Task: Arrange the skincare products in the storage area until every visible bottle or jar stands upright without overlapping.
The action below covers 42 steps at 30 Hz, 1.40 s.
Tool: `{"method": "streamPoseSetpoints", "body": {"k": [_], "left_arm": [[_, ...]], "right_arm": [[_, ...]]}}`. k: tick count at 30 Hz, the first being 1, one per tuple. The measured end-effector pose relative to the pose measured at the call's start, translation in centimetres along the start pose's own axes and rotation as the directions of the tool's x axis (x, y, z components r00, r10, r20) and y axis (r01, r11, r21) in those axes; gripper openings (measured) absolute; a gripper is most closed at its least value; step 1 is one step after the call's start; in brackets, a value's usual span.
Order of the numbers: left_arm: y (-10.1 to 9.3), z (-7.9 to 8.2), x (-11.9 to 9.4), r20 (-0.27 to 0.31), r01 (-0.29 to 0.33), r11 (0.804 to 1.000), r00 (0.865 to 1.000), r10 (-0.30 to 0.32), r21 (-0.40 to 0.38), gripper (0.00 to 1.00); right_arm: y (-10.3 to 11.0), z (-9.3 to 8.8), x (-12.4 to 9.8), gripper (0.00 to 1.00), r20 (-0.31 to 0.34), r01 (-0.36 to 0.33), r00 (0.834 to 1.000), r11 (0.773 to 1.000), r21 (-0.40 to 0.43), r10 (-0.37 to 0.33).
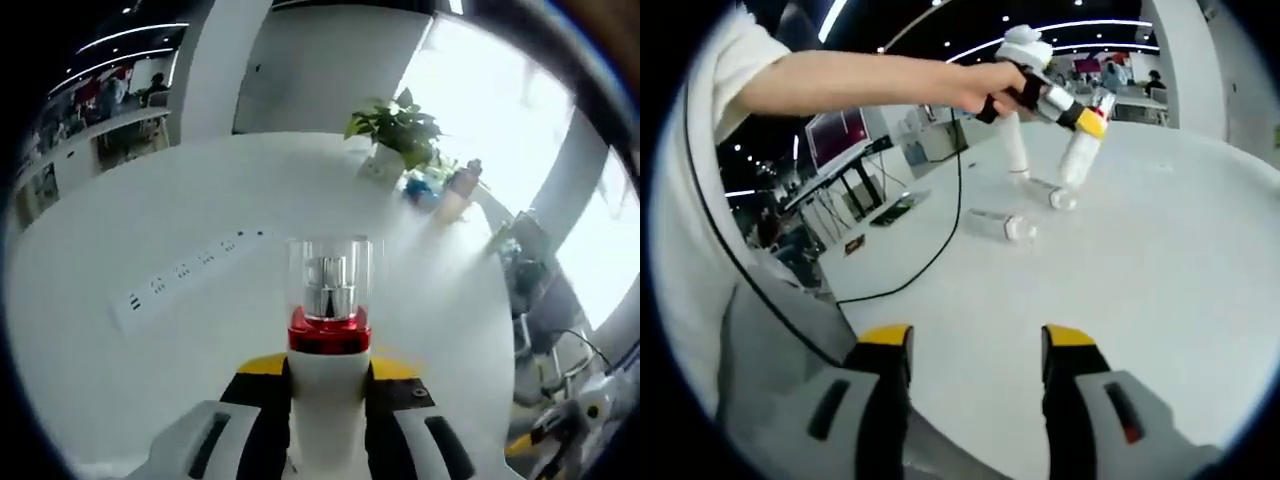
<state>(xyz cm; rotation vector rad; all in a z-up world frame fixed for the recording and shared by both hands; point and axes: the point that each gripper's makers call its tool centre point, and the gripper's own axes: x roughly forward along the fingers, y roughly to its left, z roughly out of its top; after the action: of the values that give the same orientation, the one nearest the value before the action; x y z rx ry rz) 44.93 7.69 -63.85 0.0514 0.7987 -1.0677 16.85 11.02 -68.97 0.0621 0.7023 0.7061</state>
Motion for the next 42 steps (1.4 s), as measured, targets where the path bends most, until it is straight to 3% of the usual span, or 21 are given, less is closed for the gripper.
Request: {"method": "streamPoseSetpoints", "body": {"k": [3,6,11,15,20,25,34,36,42], "left_arm": [[-1.6,0.2,-0.5,0.028,0.044,0.999,0.999,-0.045,0.021,0.27],[-4.2,0.1,-1.8,0.103,0.054,0.996,0.993,-0.061,0.071,0.27],[-7.0,-2.2,-3.2,0.118,0.087,0.995,0.989,-0.091,0.042,0.27],[-8.6,-4.0,-4.1,0.137,0.099,0.994,0.985,-0.104,0.043,0.27],[-10.7,-6.2,-4.9,0.144,0.117,0.992,0.982,-0.121,0.038,0.27],[-13.0,-9.7,-5.7,0.143,0.126,0.992,0.981,-0.128,0.028,0.27],[-14.8,-14.3,-5.9,0.106,0.130,0.988,0.985,-0.138,0.081,0.27],[-15.0,-15.2,-6.0,0.110,0.128,0.989,0.985,-0.135,0.068,0.27],[-16.4,-16.1,-5.9,0.132,0.167,0.982,0.975,-0.177,0.088,0.27]], "right_arm": [[-0.2,0.2,-0.1,0.53,0.007,0.008,1.000,1.000,0.001,-0.008],[-0.7,1.4,-0.7,0.55,0.074,0.022,0.997,0.999,0.038,-0.025],[-2.6,2.9,-2.1,0.57,0.175,0.072,0.980,0.990,0.121,-0.093],[-3.3,3.5,-3.2,0.62,0.198,0.091,0.973,0.986,0.140,-0.118],[-2.9,4.8,-3.9,0.63,0.241,0.070,0.965,0.986,0.153,-0.106],[-1.5,7.9,-4.6,0.64,0.381,-0.059,0.924,0.969,0.238,-0.037],[-1.0,7.9,-2.5,0.65,0.356,-0.108,0.934,0.952,0.286,-0.001],[-0.3,7.7,-1.7,0.65,0.355,-0.146,0.934,0.939,0.310,0.028],[0.5,7.8,-0.4,0.63,0.357,-0.187,0.933,0.912,0.365,0.048]]}}
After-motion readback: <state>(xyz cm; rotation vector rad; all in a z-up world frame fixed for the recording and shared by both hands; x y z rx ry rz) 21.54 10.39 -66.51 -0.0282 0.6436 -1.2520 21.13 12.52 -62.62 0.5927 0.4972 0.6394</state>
